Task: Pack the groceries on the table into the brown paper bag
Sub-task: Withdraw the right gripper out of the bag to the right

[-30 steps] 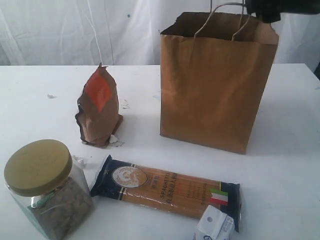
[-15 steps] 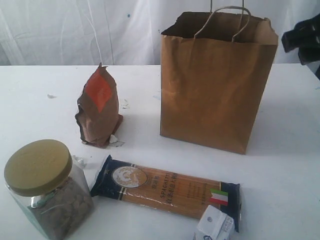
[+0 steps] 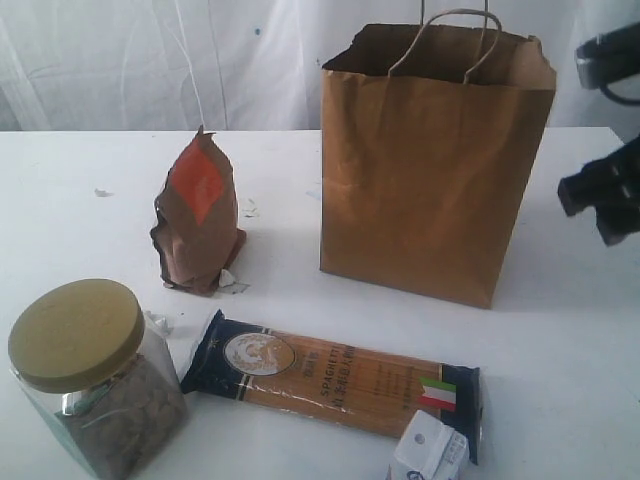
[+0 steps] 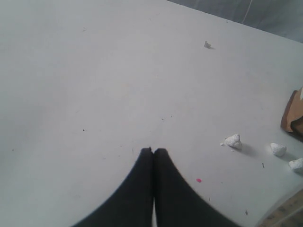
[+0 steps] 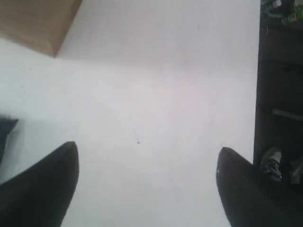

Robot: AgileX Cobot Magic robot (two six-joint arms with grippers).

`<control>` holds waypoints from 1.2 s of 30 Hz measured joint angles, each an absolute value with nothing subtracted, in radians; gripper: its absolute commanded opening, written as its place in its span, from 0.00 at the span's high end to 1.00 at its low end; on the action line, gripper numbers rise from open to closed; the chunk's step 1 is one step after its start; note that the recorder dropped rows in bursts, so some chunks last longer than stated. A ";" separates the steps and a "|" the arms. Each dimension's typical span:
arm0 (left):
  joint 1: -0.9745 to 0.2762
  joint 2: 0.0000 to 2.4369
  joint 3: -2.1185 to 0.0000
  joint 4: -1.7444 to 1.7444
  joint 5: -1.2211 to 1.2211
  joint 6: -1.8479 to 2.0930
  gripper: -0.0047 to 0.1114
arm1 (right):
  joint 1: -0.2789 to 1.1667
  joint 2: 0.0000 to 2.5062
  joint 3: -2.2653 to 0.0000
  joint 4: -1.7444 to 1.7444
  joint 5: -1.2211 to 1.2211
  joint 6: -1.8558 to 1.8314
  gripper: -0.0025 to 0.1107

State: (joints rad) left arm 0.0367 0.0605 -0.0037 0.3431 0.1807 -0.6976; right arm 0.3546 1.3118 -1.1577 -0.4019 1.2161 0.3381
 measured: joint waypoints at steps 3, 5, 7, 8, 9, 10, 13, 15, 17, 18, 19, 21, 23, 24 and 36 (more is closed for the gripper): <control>0.037 0.061 -0.004 0.343 0.181 -0.698 0.96 | 0.355 1.312 -1.083 -0.400 1.218 0.338 0.32; 0.037 0.061 -0.004 0.343 0.181 -0.698 0.96 | 0.355 1.312 -1.046 -0.400 1.218 0.338 0.32; 0.037 0.061 -0.004 0.343 0.181 -0.698 0.96 | 0.355 1.312 -1.003 -0.400 1.218 0.338 0.32; 0.037 0.061 -0.004 0.343 0.181 -0.698 0.96 | 0.355 1.310 -0.983 -0.400 1.218 0.338 0.32; 0.037 0.061 -0.004 0.343 0.181 -0.698 0.96 | 0.355 1.310 -0.964 -0.400 1.218 0.338 0.32; 0.037 0.061 -0.004 0.343 0.181 -0.698 0.96 | 0.355 1.310 -0.946 -0.400 1.218 0.338 0.32; 0.037 0.061 -0.004 0.343 0.181 -0.698 0.96 | 0.355 1.310 -0.903 -0.394 1.218 0.338 0.32; 0.037 0.061 -0.004 0.343 0.181 -0.698 0.96 | 0.355 1.310 -0.876 -0.353 1.218 0.336 0.32; 0.037 0.061 -0.004 0.343 0.181 -0.698 0.96 | 0.355 1.310 -0.853 -0.278 1.209 0.299 0.32; 0.037 0.061 -0.004 0.343 0.181 -0.698 0.96 | 0.355 1.310 -0.842 -0.228 1.198 0.260 0.32; 0.037 0.061 -0.004 0.343 0.181 -0.698 0.96 | 0.355 1.310 -0.833 -0.186 1.181 0.222 0.32; 0.037 0.061 -0.004 0.343 0.181 -0.698 0.96 | 0.355 1.310 -0.820 -0.086 1.148 0.102 0.32; 0.037 0.061 -0.004 0.343 0.181 -0.698 0.96 | 0.355 1.310 -0.813 -0.020 1.123 0.019 0.32; 0.037 0.061 -0.004 0.343 0.181 -0.698 0.96 | 0.355 1.310 -0.809 0.000 1.114 -0.012 0.32; 0.037 0.061 -0.004 0.343 0.181 -0.698 0.96 | 0.355 1.310 -0.731 0.056 1.100 -0.065 0.32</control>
